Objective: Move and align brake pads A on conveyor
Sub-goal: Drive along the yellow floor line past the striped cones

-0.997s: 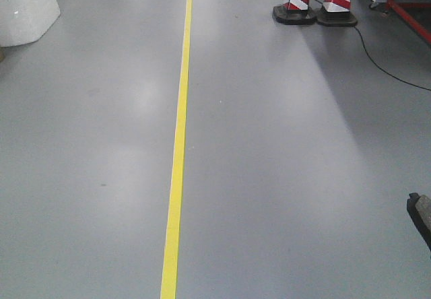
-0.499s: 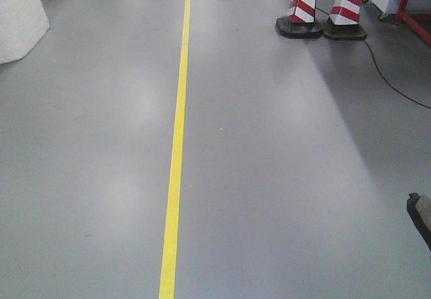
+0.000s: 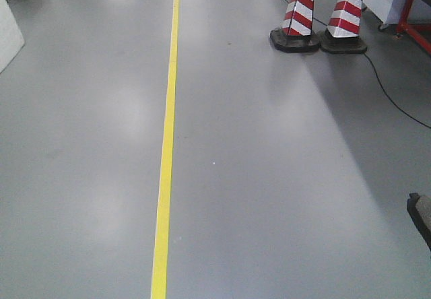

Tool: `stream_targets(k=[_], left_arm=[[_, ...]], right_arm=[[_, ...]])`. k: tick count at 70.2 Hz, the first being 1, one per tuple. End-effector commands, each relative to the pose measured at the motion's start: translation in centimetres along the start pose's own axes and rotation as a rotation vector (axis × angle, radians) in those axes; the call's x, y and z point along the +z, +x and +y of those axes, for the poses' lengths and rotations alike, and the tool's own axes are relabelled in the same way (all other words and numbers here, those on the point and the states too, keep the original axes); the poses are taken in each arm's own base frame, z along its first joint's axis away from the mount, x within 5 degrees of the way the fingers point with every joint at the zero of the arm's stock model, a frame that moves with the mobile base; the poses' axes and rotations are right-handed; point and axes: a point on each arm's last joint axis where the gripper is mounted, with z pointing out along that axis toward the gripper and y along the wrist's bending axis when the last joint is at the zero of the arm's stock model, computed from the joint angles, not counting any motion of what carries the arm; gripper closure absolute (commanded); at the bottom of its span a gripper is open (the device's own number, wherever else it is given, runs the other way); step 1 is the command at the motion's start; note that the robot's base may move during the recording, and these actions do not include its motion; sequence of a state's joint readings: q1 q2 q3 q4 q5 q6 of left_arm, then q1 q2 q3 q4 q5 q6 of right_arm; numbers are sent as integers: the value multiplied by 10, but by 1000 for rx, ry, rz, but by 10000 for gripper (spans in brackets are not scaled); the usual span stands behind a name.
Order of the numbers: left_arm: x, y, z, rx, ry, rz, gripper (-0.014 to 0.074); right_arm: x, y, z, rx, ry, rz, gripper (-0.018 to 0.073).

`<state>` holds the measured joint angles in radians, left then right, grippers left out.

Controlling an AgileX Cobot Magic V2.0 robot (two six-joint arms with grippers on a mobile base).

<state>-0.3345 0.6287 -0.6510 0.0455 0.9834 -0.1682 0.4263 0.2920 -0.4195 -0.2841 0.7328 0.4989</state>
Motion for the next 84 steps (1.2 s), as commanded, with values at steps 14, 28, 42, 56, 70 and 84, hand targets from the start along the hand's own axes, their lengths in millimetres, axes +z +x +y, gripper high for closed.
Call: stream_targets(k=[14, 28, 42, 56, 70, 84], left_arm=[[-6, -12, -2, -5, 16, -89, 603], [-6, -12, -2, -5, 16, -89, 603], [-6, -12, -2, -5, 16, -89, 603], [-6, -12, -2, -5, 16, -89, 603], [-6, -12, -2, -5, 16, -89, 603], [-6, -12, -2, -5, 16, -89, 603]], right_arm=[[-4, -15, 3, -22, -26, -103, 520], [-4, -15, 3, -22, -26, -103, 520], [-4, -15, 3, -22, -26, -103, 520], [-4, -15, 3, -22, -26, -103, 520], [-4, -15, 3, -22, -26, -103, 520], [-4, -15, 3, -22, -26, -103, 520]])
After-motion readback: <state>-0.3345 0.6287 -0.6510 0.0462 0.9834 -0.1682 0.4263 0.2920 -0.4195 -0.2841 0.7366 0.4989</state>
